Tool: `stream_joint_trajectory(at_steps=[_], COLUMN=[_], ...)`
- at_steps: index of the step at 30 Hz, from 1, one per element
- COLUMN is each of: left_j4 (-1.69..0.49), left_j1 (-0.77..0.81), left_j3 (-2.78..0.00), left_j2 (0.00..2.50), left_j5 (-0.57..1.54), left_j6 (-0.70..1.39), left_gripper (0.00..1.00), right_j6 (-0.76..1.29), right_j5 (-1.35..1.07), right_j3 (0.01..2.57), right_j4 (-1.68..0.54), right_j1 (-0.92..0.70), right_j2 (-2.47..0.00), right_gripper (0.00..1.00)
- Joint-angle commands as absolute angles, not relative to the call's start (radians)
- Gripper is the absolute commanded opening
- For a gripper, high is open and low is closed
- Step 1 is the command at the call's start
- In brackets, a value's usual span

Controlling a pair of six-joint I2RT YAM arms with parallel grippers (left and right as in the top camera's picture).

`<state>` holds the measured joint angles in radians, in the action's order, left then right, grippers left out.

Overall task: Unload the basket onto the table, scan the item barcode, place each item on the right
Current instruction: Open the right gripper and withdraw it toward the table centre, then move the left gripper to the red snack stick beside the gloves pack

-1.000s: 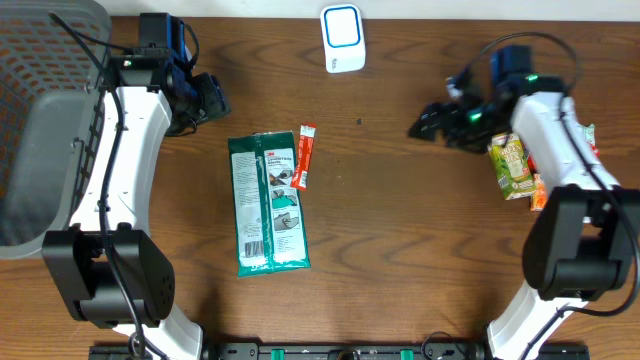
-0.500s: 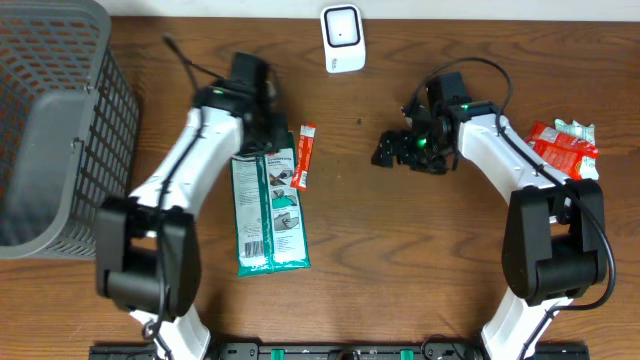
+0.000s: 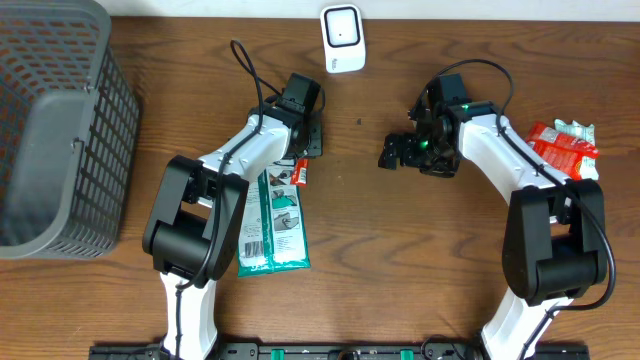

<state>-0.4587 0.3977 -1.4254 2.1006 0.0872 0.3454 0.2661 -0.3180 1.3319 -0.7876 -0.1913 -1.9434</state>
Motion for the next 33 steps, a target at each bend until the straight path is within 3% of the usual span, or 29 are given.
stream_joint_trajectory(at_steps=[1, 10, 19, 24, 30, 33], left_j4=[-0.472, -0.488, -0.488, -0.524, -0.574, -0.552], left_j1=[0.398, 0.471, 0.591, 0.578, 0.567, 0.569], left_j3=[-1.419, -1.419, -1.423, -1.423, -1.422, -1.417], left_j2=[2.127, 2.127, 2.067, 1.961, 1.926, 1.958], left_j5=[0.148, 0.561, 0.631, 0.477, 0.072, -0.017], left_j6=[0.384, 0.383, 0.372, 0.385, 0.406, 0.405], left_gripper=[0.24, 0.24, 0.28, 0.28, 0.28, 0.28], right_j6=[0.246, 0.245, 0.225, 0.103, 0.099, 0.099], right_j5=[-0.293, -0.216, -0.228, -0.419, -0.424, -0.423], right_j3=[1.325, 1.325, 1.325, 1.325, 1.325, 1.325], right_j4=[-0.785, -0.808, -0.878, -0.89, -0.873, -0.863], right_j1=[-0.202, -0.185, -0.054, -0.018, -0.038, -0.049], right_j2=[-1.921, -1.921, -1.921, -1.921, -1.921, -1.921], right_gripper=[0.98, 0.99, 0.99, 0.99, 0.99, 0.99])
